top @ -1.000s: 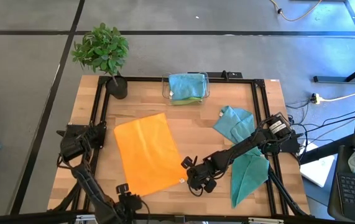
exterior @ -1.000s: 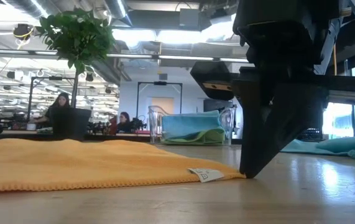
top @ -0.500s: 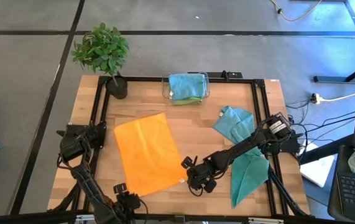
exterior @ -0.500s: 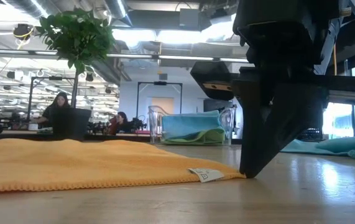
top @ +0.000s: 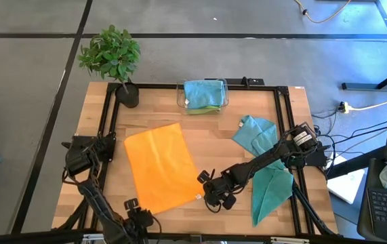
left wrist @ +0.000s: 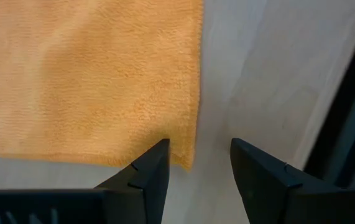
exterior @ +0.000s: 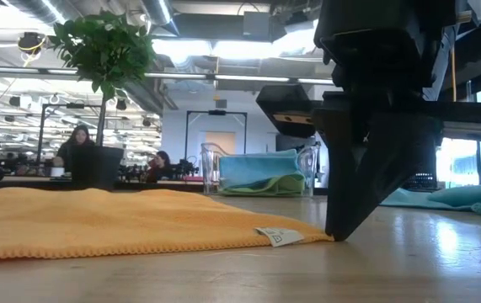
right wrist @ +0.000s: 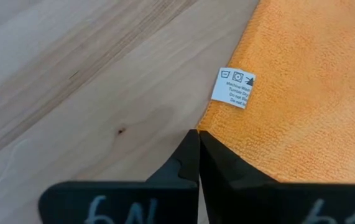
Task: Fold microfiber towels
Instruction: Fold the orange microfiber towel
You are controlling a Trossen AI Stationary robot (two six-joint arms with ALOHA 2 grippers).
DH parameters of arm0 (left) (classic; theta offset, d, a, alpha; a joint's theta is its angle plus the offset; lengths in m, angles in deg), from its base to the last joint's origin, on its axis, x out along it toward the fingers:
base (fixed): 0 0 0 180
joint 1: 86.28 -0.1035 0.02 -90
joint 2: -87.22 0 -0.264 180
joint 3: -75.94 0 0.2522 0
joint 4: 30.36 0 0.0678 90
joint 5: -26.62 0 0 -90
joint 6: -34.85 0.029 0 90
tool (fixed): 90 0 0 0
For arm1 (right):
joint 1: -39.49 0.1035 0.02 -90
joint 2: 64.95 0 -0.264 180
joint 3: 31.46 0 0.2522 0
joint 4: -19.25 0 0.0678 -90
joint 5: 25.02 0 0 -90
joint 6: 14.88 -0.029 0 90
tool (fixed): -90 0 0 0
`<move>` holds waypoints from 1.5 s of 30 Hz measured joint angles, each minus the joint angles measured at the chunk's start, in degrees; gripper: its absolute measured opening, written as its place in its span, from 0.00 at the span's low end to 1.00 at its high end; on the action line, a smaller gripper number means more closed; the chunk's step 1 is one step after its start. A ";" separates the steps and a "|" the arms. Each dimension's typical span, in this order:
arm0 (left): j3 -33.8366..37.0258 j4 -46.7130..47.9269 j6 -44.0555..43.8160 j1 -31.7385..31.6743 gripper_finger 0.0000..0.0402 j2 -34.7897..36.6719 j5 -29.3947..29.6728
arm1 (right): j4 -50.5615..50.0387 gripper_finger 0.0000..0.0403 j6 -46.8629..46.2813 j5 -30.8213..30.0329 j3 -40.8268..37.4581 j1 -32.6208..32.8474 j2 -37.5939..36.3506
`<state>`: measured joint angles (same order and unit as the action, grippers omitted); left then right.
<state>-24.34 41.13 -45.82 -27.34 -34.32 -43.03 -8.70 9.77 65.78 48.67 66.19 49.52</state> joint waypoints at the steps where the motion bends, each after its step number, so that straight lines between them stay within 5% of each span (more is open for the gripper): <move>1: 0.00 0.00 0.00 -0.02 0.40 0.00 0.09 | 0.00 0.01 0.11 0.02 0.00 0.00 0.00; 13: 1.03 -0.27 -0.42 -0.31 0.39 0.13 -0.10 | -0.21 0.01 0.82 0.96 0.00 0.02 0.00; 24: 1.01 -0.08 -1.34 -1.67 0.02 0.23 -6.03 | -1.05 0.01 -0.42 1.57 -0.02 0.09 0.00; 32: -0.88 2.20 0.28 -3.00 0.00 0.60 -9.36 | -4.92 0.01 -3.56 1.08 -0.17 0.23 -2.07; 38: -6.34 5.11 0.46 -3.37 0.00 0.61 -5.95 | -10.36 0.01 -7.43 3.83 -0.34 0.65 -6.65; 45: -8.79 -3.02 1.66 -4.33 0.00 0.63 -2.15 | -14.81 0.01 -9.71 8.52 -0.33 4.11 -7.06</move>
<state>-33.13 38.11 -44.15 -31.68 -33.68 -45.18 -23.52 0.06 74.30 48.34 70.30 42.46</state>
